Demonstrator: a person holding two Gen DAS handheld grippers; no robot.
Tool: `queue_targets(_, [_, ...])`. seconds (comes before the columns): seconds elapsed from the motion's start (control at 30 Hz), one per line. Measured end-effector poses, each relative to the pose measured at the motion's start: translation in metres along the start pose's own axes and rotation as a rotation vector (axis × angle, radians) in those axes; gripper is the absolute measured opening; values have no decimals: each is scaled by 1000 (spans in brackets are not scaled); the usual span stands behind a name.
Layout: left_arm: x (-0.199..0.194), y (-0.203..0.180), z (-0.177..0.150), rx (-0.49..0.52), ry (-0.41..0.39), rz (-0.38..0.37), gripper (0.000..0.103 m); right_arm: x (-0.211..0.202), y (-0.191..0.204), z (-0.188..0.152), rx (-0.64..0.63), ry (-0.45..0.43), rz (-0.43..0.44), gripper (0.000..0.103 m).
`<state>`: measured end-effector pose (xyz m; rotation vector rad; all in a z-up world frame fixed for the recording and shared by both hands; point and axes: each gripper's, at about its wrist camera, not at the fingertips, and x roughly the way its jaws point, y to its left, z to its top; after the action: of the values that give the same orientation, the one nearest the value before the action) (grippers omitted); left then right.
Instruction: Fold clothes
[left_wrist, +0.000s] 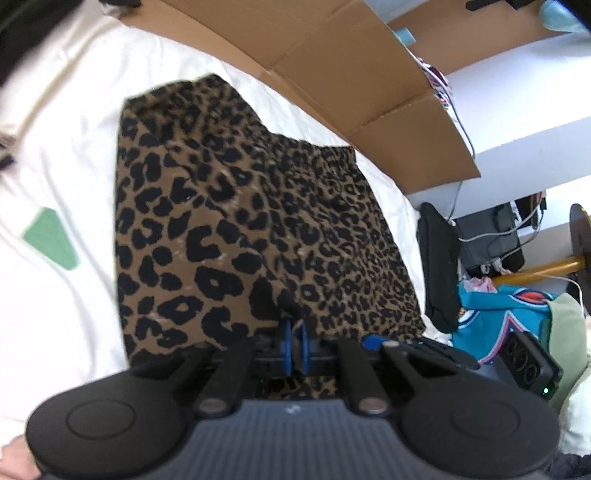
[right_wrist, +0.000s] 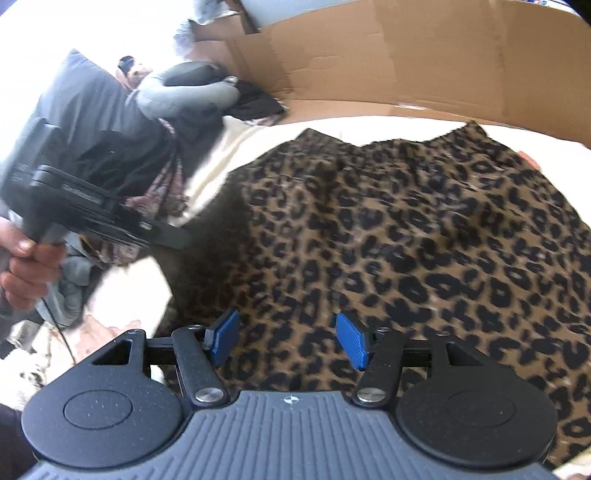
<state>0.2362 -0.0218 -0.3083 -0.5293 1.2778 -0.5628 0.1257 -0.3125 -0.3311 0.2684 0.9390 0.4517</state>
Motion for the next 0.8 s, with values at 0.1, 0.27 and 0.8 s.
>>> queue_targets(0.1, [11,-7,1,6,9,-23,6,5,10,4,-14,-1,28,65])
queue_targets(0.27, [26,-16,6,11,18,-48,6,10,24,8,-22,-14,66,65])
queue_targets(0.8, [49,-44,-1,-2,34,-185,21,35,36,7,-13,-58,-74,15])
